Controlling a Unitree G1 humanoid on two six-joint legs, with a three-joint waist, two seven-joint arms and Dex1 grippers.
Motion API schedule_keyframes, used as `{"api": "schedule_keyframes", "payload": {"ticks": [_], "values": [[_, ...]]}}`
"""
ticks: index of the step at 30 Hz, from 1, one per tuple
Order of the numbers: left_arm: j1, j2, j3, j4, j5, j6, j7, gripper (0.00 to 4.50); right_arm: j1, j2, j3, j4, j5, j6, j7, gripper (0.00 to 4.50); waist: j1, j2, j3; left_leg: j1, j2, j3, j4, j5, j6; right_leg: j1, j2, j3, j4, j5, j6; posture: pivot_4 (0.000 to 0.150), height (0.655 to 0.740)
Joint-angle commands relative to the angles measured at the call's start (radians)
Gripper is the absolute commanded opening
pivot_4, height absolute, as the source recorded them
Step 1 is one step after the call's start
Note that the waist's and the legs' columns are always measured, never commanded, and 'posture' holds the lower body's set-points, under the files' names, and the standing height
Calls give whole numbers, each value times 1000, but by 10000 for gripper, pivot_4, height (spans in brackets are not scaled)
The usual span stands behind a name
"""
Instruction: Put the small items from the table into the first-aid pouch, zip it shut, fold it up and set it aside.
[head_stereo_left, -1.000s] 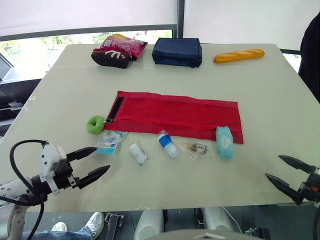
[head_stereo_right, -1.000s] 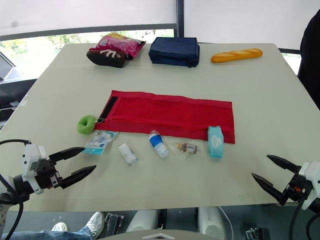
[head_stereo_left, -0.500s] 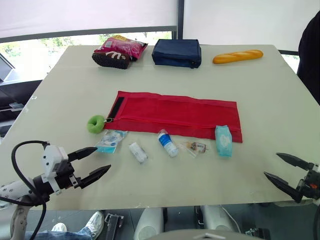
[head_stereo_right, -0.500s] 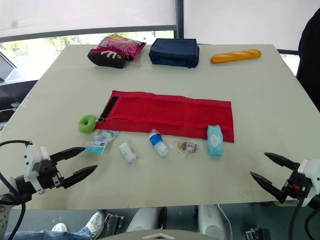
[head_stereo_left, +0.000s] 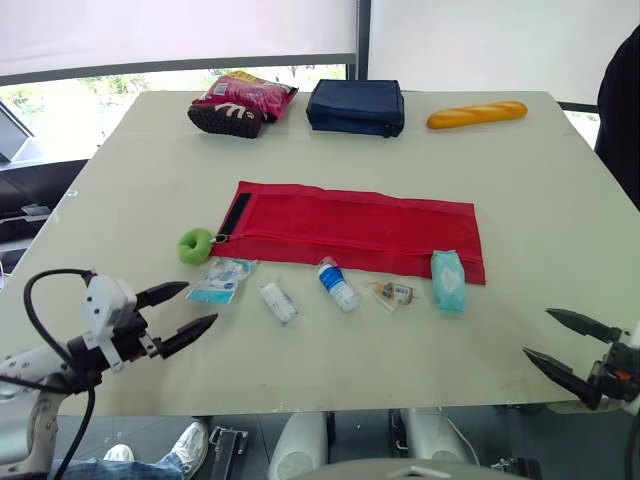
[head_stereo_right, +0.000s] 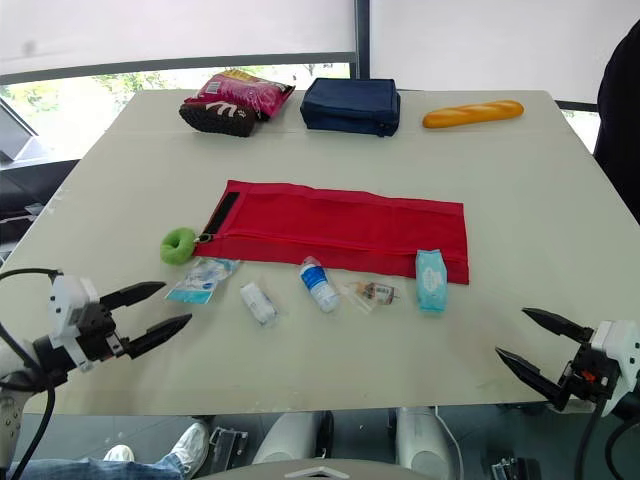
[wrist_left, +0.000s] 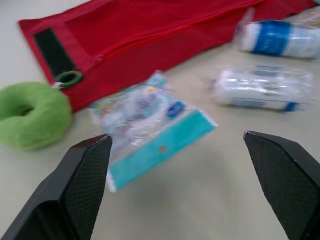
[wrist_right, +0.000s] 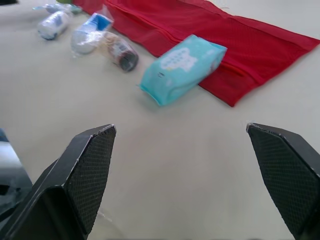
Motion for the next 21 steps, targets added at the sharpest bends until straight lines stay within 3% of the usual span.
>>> {"api": "schedule_keyframes", "payload": {"ticks": [1, 10, 15, 21], "values": [[-99, 33, -37, 48, 31, 46, 47, 45000, -30, 1, 32, -135, 53, 60, -52, 44658, -1, 0, 0, 0, 0, 0, 0, 0, 0, 0, 0, 1, 0, 0, 0, 1500, 7400], [-394, 59, -185, 269, 141, 23, 51, 45000, -196, -3, 158, -354, 109, 233, -242, 44658, -3, -2, 0, -1, -2, -2, 1, 0, 0, -1, 0, 0, 2, 5, -1, 1500, 7400], [-389, 125, -193, 258, 90, 43, -122, 45000, -265, -19, 197, -434, 145, 299, -294, 44658, -5, -5, 2, -2, -1, -2, 1, 0, 0, -1, 0, 0, 1, 5, -1, 1500, 7400], [-388, 223, -234, 327, 117, 96, -247, 45000, -318, -44, 220, -505, 202, 364, -329, 44658, -2, -5, 2, -3, -1, -1, 1, 0, 0, -2, 0, -1, 1, 5, -2, 1500, 7400]]}}
